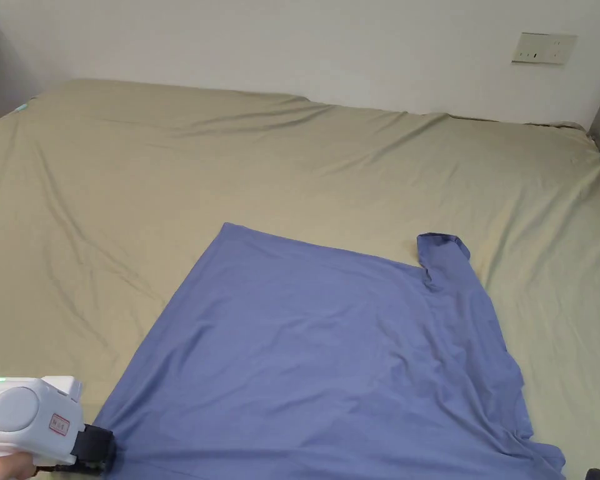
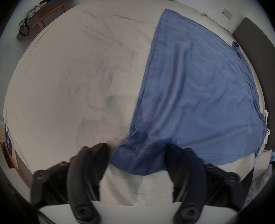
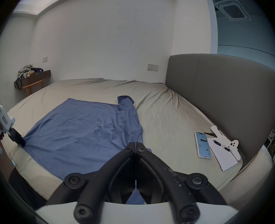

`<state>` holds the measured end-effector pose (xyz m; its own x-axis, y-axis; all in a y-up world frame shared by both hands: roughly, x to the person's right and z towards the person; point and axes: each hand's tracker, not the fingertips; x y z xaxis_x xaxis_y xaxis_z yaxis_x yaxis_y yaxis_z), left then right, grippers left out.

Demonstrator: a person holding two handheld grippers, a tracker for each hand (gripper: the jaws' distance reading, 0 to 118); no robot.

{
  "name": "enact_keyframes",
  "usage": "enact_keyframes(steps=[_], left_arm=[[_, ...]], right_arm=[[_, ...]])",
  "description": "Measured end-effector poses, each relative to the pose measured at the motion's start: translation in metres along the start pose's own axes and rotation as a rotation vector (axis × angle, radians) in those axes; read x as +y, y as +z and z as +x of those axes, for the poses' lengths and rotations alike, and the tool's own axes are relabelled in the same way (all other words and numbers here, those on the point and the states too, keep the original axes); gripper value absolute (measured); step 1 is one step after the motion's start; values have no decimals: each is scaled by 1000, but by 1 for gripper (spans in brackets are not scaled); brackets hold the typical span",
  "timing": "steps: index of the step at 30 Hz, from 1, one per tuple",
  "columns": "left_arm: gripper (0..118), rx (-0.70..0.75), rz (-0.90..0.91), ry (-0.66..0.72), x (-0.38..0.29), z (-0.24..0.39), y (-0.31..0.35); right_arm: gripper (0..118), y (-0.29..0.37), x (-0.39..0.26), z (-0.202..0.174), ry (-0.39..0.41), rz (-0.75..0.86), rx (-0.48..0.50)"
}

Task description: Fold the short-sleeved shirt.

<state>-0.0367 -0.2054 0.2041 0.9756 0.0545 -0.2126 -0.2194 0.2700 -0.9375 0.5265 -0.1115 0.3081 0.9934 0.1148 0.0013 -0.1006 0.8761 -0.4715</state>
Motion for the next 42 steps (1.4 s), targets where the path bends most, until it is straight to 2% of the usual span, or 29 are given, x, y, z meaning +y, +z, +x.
enact_keyframes(steps=[1, 3, 7, 10, 11, 12, 13, 14, 16, 17, 19, 21, 23, 26, 27, 28, 29, 30, 31, 32, 33, 34, 36, 39, 40, 42], left_arm=[[58, 4, 13, -11, -1, 1, 5], [3, -83, 46, 17, -2, 3, 12], [3, -41, 98, -36, -11, 20, 33], [3, -81, 114, -4, -18, 27, 53], [3, -93, 130, -4, -22, 30, 57], [3, -98, 135, -2, -20, 25, 61], [3, -98, 137, 4, -21, 25, 64], [3, -98, 143, 5, -23, 28, 66], [3, -101, 150, 2, -24, 26, 69], [3, -103, 150, 1, -26, 26, 70], [3, -111, 151, -1, -29, 29, 72], [3, -114, 152, -2, -29, 28, 74], [3, -113, 153, 1, -31, 30, 74], [3, -115, 151, 7, -30, 29, 73], [4, -116, 150, 9, -31, 30, 73], [4, -115, 150, 12, -29, 28, 71], [3, -113, 153, 14, -29, 28, 71], [3, -113, 153, 17, -30, 28, 71], [3, -116, 155, 21, -31, 29, 72], [3, -122, 157, 27, -30, 27, 71], [3, -127, 157, 31, -31, 27, 71], [3, -131, 157, 34, -32, 27, 71], [3, -131, 162, 38, -34, 26, 70], [3, -151, 170, 66, -38, 21, 72], [3, -159, 171, 81, -40, 18, 72], [3, -160, 173, 96, -43, 14, 73]], right_arm=[[2, 0, -1, -1, -1, -5, 1], [2, 0, -4, 0, -1, -16, -1], [2, 1, -9, 2, -12, -37, 7], [3, 1, -11, 8, -39, -50, 13], [6, 1, -12, 10, -45, -62, 15], [15, -1, -14, 13, -53, -85, 13], [33, -5, -17, 16, -72, -131, 40], [68, -11, -20, 21, -102, -183, 56], [113, -26, -31, 29, -159, -287, 91], [118, -36, -38, 32, -162, -348, 90], [117, -48, -51, 36, -134, -386, 93], [117, -66, -62, 36, -131, -509, 137], [117, -82, -74, 34, -119, -567, 138], [115, -98, -82, 29, -96, -593, 127], [111, -101, -84, 26, -91, -600, 127], [101, -102, -85, 24, -87, -610, 133], [85, -100, -83, 19, -79, -608, 120], [82, -98, -82, 17, -47, -601, 95], [77, -94, -80, 18, -48, -594, 124], [54, -91, -79, 19, -53, -577, 139], [22, -88, -78, 18, -61, -557, 143], [7, -85, -78, 18, -76, -543, 144], [7, -84, -77, 20, -80, -570, 163], [7, -73, -76, 32, -234, -543, 216], [7, -69, -75, 38, -270, -524, 204], [7, -59, -71, 46, -271, -509, 191]])
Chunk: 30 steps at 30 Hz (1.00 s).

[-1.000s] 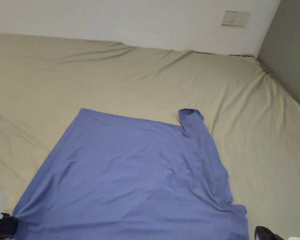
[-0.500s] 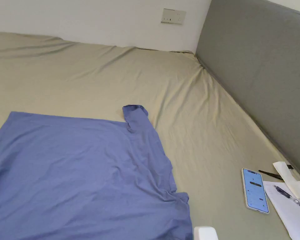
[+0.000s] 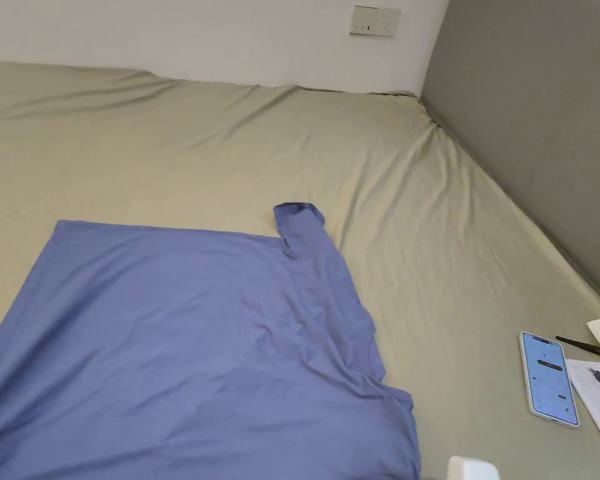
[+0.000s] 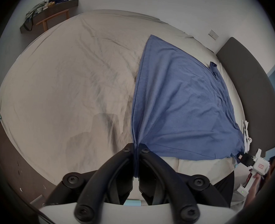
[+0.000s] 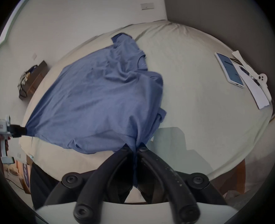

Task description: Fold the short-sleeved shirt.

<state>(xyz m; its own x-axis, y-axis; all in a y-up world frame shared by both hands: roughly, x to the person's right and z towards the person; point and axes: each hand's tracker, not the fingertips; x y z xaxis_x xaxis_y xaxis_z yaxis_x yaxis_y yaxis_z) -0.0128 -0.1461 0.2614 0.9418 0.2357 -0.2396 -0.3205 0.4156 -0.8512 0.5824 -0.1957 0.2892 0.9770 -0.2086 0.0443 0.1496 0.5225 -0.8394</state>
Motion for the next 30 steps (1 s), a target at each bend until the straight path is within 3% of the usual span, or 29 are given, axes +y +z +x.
enact_keyframes(steps=[15, 22, 26, 30], left_arm=[[3, -32, 45, 66, -13, -17, 19], [3, -81, 45, 129, -16, -25, 32], [3, -109, 96, 142, 11, -20, 41], [4, -145, 151, 155, 58, -16, 38]], right_arm=[[7, 43, 7, 5, -16, 61, 55], [7, 59, 16, 16, -83, 96, 84], [7, 58, 49, 24, -141, 179, 142], [7, 43, 97, 25, -146, 247, 159]])
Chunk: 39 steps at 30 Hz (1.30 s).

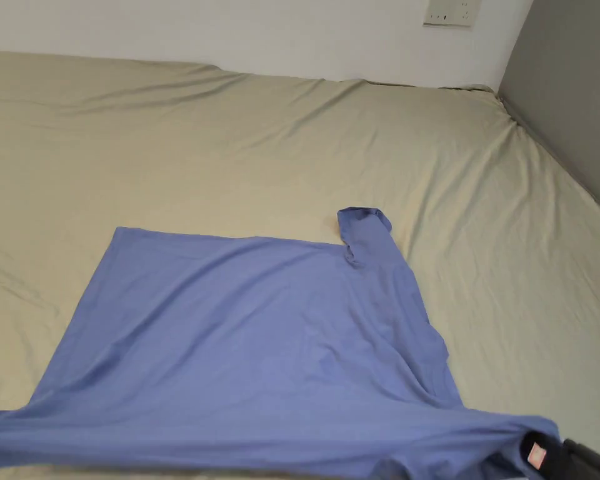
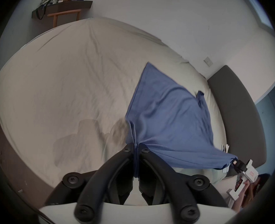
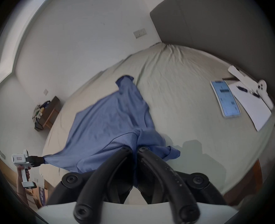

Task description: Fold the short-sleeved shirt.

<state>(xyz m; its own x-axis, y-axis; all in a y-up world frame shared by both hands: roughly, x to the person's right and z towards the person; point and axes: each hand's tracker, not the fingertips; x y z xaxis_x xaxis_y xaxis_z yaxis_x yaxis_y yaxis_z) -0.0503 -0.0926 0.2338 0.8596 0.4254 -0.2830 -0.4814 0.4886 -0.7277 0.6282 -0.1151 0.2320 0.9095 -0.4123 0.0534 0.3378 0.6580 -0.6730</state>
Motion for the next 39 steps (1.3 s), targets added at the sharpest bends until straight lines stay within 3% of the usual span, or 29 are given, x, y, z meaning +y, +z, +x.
enact_keyframes(steps=[7, 14, 22, 25, 26, 27, 28, 29, 30, 31, 32, 33, 39], left_arm=[[3, 9, 33, -27, 70, 21, -74], [3, 40, -6, 19, 99, 18, -155], [3, 87, -42, 29, 92, 11, -199], [4, 100, -46, 26, 87, 11, -203], [7, 99, -41, 26, 86, 11, -202], [19, 102, -28, 21, 85, 13, -200], [43, 131, 3, 2, 84, 18, -193], [86, 147, 48, -42, 83, 21, -185], [112, 144, 79, -64, 81, 24, -176], [118, 127, 125, -76, 79, 28, -164], [115, 114, 214, -86, 78, 32, -144], [114, 81, 249, -100, 74, 38, -132], [118, 45, 492, -230, 5, 79, -67]], right_arm=[[7, -94, 64, -12, 44, 7, -14], [7, -182, 81, -7, 85, -86, -84], [7, -226, 74, -2, 123, -146, -146], [7, -229, 72, -7, 179, -147, -173], [8, -228, 72, -9, 203, -145, -180], [14, -226, 73, -12, 220, -146, -187], [27, -222, 73, -15, 261, -129, -202], [59, -215, 74, -19, 306, -91, -217], [80, -207, 74, -22, 349, -59, -230], [96, -195, 75, -27, 370, -27, -230], [112, -181, 75, -32, 384, 12, -249], [117, -168, 75, -37, 406, 54, -257], [118, -95, 34, -68, 475, 356, -299]])
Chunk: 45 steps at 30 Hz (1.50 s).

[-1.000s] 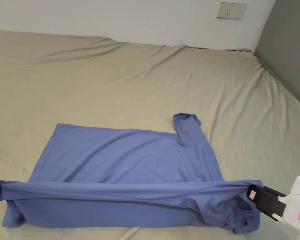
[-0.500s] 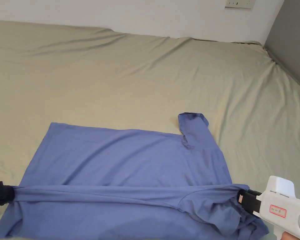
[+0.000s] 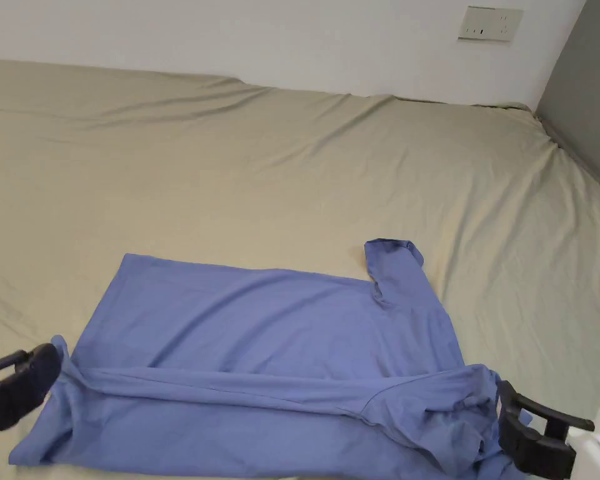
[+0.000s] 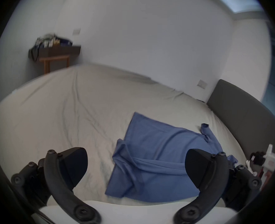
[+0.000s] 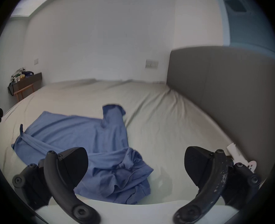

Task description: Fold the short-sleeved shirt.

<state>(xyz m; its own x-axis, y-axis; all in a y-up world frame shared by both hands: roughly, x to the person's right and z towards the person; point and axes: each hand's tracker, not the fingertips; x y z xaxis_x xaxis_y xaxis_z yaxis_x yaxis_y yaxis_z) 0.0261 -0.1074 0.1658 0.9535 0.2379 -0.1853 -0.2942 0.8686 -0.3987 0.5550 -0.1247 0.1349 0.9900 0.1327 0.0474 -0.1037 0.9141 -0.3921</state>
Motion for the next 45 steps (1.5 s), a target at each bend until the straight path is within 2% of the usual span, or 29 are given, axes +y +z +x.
enact_keyframes(steps=[2, 4, 5, 6, 7, 8, 9, 10, 14, 18, 22, 25, 26, 27, 28, 29, 30, 32, 37, 38, 41, 43, 44, 45], left_arm=[[117, 15, 75, -54, -23, 11, 22], [116, 44, 143, -91, -45, 24, 43], [111, 58, 181, -127, -56, 30, 53], [99, 73, 209, -146, -64, 35, 62], [78, 83, 243, -169, -71, 41, 73], [39, 104, 252, -187, -76, 47, 81], [9, 120, 248, -204, -81, 46, 83], [1, 131, 266, -224, -85, 47, 89], [0, 86, 259, -163, -85, 46, 100], [0, 84, 202, -176, -73, 41, 87], [0, 94, -68, -154, -36, 27, 38], [0, 36, -358, -39, -7, 5, -13], [5, 18, -446, -18, -1, -1, -31], [20, 14, -501, 10, 2, -7, -47], [50, 49, -592, -21, 4, -11, -64], [99, 71, -670, -38, 4, -16, -80], [118, 95, -746, -47, 1, -19, -94], [109, 100, -756, -86, -7, -25, -107], [108, 99, -819, -63, -24, -27, -127], [104, 109, -825, -64, -29, -28, -132], [75, 145, -815, -38, -38, -32, -140], [73, 151, -806, -49, -36, -26, -137], [61, 133, -799, -65, -35, -23, -136], [44, 105, -792, -79, -32, -22, -133]], right_arm=[[118, 23, -11, -10, 18, 86, -47], [116, 43, -23, -19, 25, 134, -53], [106, 53, -28, -24, 26, 155, -50], [89, 59, -34, -27, 29, 164, -56], [70, 67, -38, -31, 31, 165, -49], [41, 74, -41, -34, 26, 169, -45], [17, 79, -43, -37, 23, 168, -44], [3, 84, -44, -41, 19, 169, -41], [2, 98, -44, -46, 13, 160, -33], [2, 102, -39, -47, 5, 164, -27], [2, 100, -31, -43, 5, 154, -21], [2, 95, -27, -40, -3, 126, -14], [2, 94, -27, -39, -10, 119, -11], [2, 93, -27, -39, -11, 114, -8], [2, 93, -27, -39, -9, 107, -7], [2, 92, -27, -39, -7, 101, -4], [2, 93, -27, -40, -6, 97, 0], [2, 93, -28, -41, -2, 88, 3], [2, 89, -34, -38, 0, 53, 1], [2, 88, -35, -37, -1, 45, -1], [2, 86, -37, -34, -11, 28, 1], [2, 85, -39, -33, -10, 19, -1], [2, 84, -40, -31, -12, 13, -1], [2, 84, -41, -30, -15, 7, -1]])
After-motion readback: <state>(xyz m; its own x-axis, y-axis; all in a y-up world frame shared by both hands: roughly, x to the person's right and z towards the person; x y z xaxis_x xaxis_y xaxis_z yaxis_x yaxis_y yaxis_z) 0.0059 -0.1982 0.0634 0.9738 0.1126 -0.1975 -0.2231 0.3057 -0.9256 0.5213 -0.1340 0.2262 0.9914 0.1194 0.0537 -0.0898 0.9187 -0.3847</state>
